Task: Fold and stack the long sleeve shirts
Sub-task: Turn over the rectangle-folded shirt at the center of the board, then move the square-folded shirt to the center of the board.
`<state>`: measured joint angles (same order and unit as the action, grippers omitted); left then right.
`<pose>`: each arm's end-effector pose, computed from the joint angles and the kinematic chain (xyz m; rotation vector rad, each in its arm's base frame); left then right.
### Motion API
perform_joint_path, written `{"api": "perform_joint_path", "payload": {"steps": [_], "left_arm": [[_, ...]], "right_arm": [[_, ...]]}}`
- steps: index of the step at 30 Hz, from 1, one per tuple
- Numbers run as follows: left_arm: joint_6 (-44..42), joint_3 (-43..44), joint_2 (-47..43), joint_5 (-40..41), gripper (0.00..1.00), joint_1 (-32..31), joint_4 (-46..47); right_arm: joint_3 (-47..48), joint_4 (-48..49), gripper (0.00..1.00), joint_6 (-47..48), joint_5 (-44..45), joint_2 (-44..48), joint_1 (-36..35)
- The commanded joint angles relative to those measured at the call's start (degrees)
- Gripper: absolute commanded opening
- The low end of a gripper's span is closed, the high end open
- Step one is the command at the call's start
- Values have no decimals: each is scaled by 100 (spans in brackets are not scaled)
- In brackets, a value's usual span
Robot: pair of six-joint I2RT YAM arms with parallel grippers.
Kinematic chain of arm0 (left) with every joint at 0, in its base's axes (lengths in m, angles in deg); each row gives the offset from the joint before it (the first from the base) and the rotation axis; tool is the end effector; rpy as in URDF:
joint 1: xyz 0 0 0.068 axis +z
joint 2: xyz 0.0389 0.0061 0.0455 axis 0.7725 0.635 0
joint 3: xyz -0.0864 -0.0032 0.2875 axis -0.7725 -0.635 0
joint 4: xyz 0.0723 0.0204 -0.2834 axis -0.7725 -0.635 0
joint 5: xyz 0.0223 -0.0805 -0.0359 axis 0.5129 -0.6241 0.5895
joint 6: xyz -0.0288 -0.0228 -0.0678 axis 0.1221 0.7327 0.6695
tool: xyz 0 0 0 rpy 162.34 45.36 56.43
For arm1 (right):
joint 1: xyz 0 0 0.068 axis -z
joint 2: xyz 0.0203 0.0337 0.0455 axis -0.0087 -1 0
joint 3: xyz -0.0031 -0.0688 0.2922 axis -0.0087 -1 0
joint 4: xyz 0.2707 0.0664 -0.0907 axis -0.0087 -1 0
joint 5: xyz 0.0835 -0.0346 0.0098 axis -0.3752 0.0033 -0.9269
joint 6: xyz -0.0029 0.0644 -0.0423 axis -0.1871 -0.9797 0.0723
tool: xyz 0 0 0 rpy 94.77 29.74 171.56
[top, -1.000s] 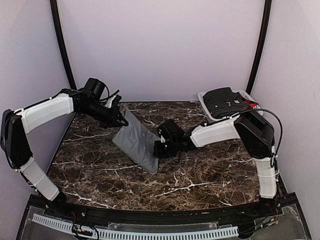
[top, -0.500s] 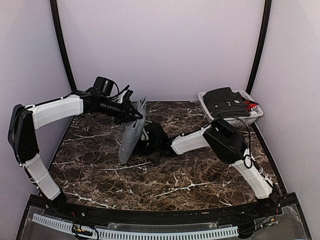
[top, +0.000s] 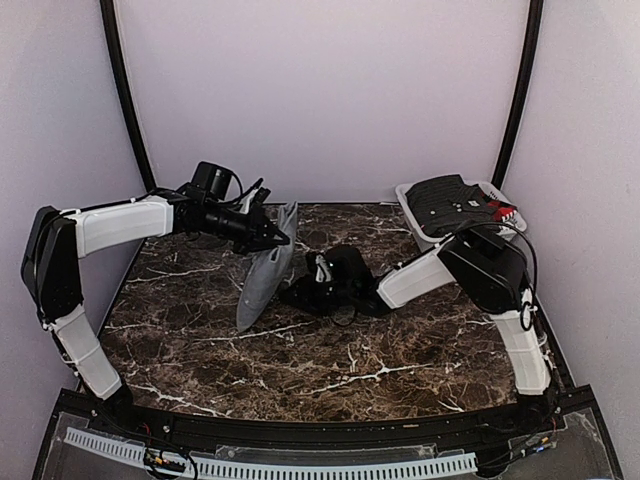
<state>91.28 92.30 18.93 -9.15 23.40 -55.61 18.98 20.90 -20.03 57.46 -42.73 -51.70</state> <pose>0.3730 -0.2419 0.2784 0.2662 2.3717 -1.4166 0.3258 0.4434 0.0812 -0.1327 2.3585 1.4801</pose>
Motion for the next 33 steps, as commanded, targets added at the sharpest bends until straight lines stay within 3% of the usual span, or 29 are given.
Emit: {"api": "perform_joint_path", "payload": {"steps": [1,5,10,14,16,18,21,26,33], "left_arm": [[-93,-107,-3,-177,0,-6,142],[-49,-75,167,-63,0,-183,258],[301,394,1112,750,5,-1119,548],[289,1358,1755,1384,44,-1745,231],[218,1643,1777,1548,56,-1837,79],[90,1840,1694,1778,64,-1834,-153],[-9,1780,1416,2062,68,-1704,-392],[-11,692,467,2413,67,-1157,-450],[-330,-899,-528,2374,63,-34,-607]], "right_arm": [[-635,21,36,312,200,939,173],[-1392,-503,40,583,516,1873,410],[-2312,-1637,46,1010,1310,3345,863],[-3152,-2245,51,1122,1866,4523,1276],[-3250,-2491,55,1289,2037,4909,1305],[-3235,-2666,56,1434,1956,4973,1293],[-3160,-2720,57,1589,1689,4825,1244],[-2611,-3058,56,1886,1593,4240,921],[-1678,-3621,45,2059,1476,3225,469]]}}
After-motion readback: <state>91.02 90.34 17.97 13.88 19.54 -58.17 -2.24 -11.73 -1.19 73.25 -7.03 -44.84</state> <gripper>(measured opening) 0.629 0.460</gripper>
